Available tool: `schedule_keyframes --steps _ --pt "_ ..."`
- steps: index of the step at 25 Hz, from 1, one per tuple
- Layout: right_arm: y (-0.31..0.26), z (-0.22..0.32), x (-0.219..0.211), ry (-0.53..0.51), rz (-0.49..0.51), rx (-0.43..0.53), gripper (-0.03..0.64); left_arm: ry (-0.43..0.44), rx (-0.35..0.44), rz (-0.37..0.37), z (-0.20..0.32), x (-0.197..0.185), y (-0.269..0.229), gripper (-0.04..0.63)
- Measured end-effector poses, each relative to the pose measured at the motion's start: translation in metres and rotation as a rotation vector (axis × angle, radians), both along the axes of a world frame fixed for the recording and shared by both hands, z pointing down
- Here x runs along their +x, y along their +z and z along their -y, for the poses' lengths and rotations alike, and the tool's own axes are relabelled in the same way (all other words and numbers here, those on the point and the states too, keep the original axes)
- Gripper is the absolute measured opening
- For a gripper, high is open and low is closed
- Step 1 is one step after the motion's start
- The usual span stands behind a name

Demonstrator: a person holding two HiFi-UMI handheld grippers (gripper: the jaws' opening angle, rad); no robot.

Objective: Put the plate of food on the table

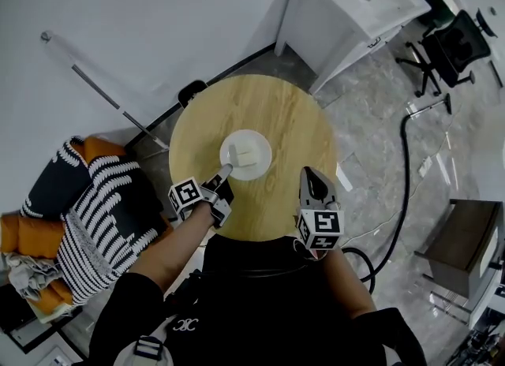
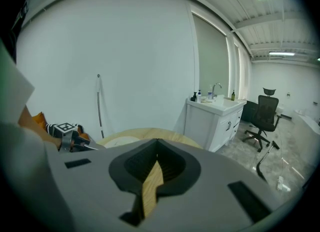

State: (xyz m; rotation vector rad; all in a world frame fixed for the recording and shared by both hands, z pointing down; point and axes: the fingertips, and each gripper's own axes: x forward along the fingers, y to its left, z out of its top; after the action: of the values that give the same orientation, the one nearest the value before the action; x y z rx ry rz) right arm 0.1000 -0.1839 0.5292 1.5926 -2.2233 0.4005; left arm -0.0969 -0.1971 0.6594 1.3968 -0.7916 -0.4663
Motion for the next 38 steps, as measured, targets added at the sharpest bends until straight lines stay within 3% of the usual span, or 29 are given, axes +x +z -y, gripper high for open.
schedule_keyframes --steps 9,23,38 --pt "0.005 -0.006 0.014 0.011 -0.018 -0.018 0.008 -0.044 0.04 0.013 0.012 -0.007 0.015 0.018" --pt "0.009 -0.008 0.013 0.003 -0.014 -0.032 0.008 -0.03 -0.003 0.061 0.009 -0.007 0.038 0.018" --pt "0.009 -0.009 0.013 -0.004 -0.02 -0.039 0.008 -0.02 -0.03 0.054 0.016 -0.005 0.047 0.018"
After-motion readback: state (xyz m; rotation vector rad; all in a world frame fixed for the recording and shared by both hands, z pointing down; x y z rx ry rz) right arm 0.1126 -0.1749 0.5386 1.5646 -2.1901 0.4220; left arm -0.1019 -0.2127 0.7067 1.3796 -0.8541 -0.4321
